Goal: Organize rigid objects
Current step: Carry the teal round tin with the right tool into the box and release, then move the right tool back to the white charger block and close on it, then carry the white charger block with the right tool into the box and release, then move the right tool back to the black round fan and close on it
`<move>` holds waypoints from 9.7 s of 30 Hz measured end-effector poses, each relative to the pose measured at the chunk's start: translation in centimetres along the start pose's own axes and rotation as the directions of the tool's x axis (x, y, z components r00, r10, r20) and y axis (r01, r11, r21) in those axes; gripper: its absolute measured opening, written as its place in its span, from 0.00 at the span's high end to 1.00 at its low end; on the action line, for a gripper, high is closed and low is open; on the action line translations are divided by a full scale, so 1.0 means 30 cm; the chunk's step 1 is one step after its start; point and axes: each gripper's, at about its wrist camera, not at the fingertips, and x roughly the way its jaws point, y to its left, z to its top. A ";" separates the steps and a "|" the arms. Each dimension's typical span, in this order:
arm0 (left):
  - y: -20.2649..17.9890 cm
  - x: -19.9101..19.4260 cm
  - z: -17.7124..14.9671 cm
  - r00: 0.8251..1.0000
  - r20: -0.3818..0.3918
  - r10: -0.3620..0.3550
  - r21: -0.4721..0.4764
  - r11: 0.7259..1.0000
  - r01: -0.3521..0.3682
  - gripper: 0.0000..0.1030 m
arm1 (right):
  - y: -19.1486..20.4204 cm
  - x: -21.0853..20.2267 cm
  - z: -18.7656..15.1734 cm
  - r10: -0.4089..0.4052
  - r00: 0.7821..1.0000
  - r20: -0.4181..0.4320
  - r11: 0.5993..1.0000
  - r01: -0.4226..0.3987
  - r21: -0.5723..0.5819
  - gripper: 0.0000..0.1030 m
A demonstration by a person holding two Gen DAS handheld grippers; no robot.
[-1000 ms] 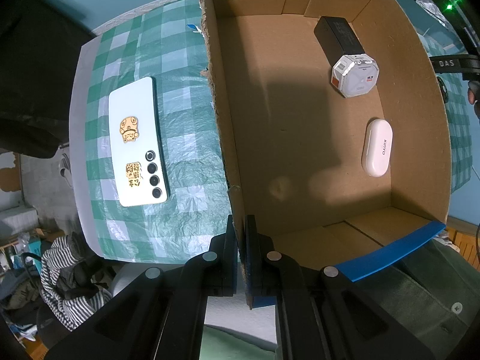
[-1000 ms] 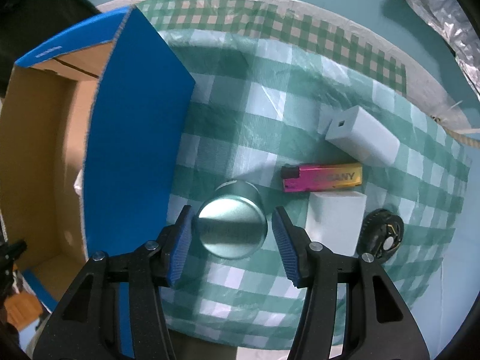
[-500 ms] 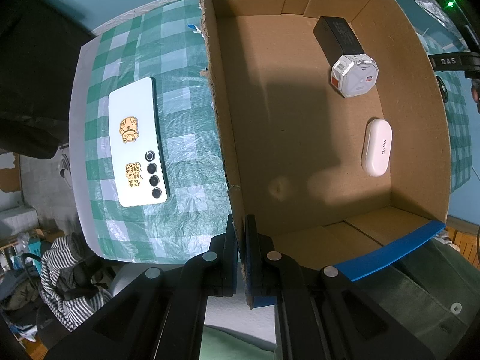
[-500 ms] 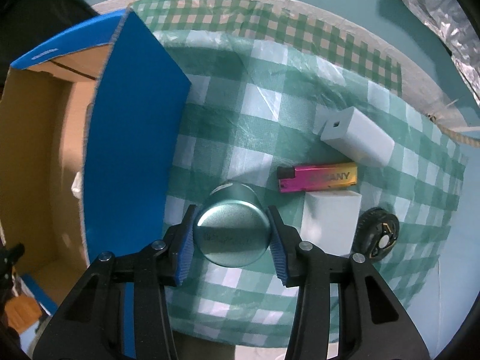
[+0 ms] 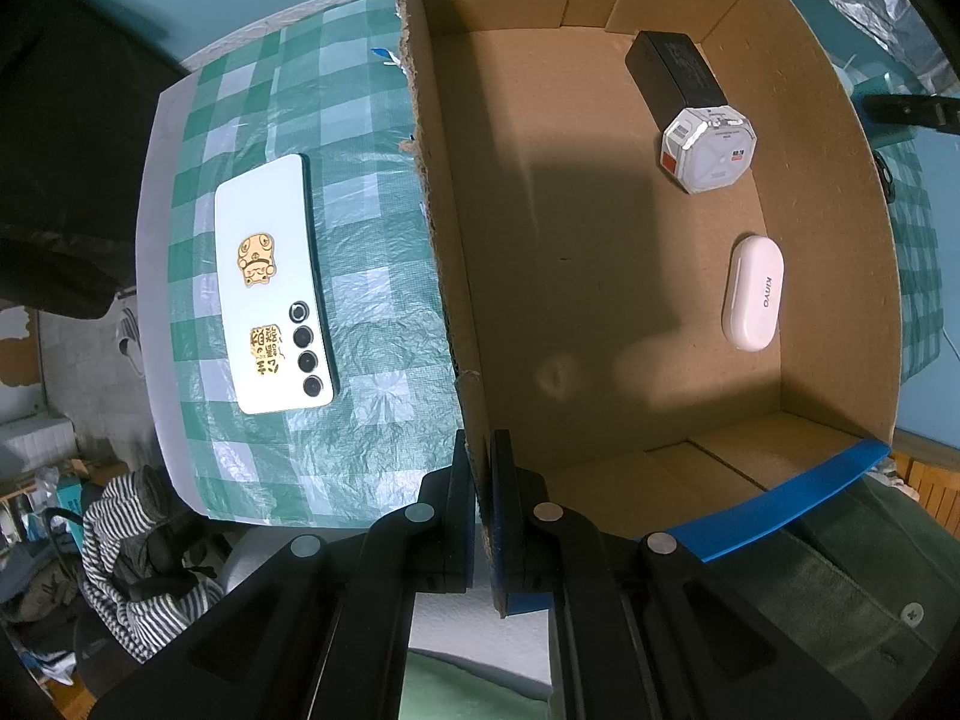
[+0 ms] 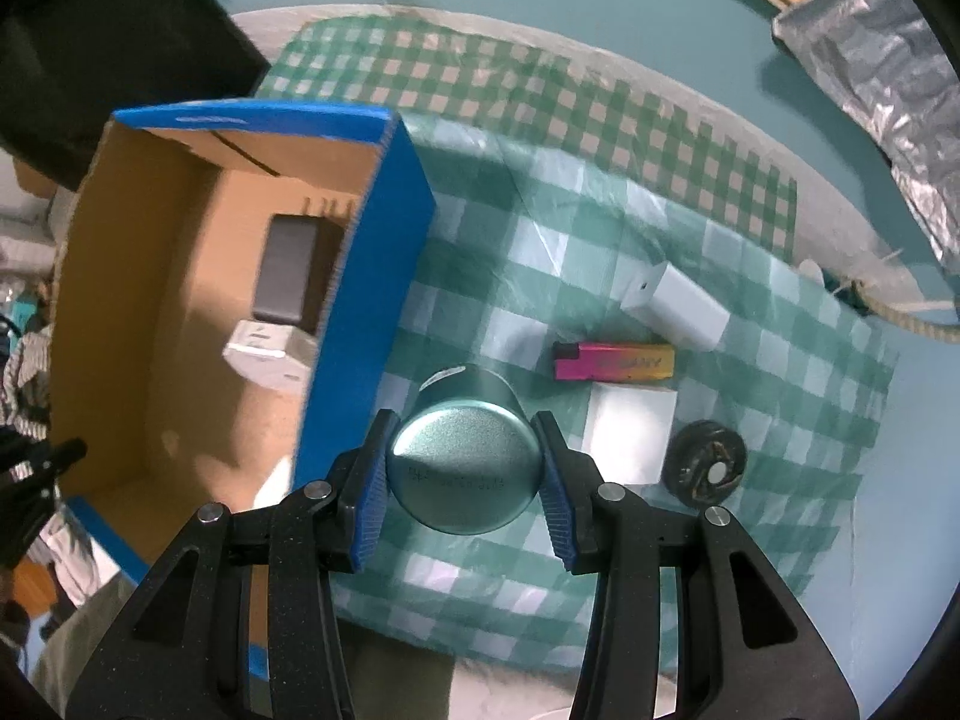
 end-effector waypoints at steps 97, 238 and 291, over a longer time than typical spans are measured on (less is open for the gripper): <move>0.002 -0.004 -0.009 1.000 -0.005 -0.007 0.003 1.000 0.007 0.96 | -0.048 -0.142 -0.065 0.020 0.998 0.062 1.000 -0.020 0.002 0.50; 0.005 -0.012 -0.025 1.000 0.000 -0.001 -0.011 1.000 0.001 0.96 | 0.261 0.002 0.128 0.029 0.996 0.083 0.980 -0.012 -0.199 0.50; 0.003 -0.027 -0.031 1.000 -0.003 0.003 -0.018 1.000 -0.003 0.96 | -0.505 0.118 -0.103 -0.051 0.998 -0.029 0.968 0.056 0.244 0.33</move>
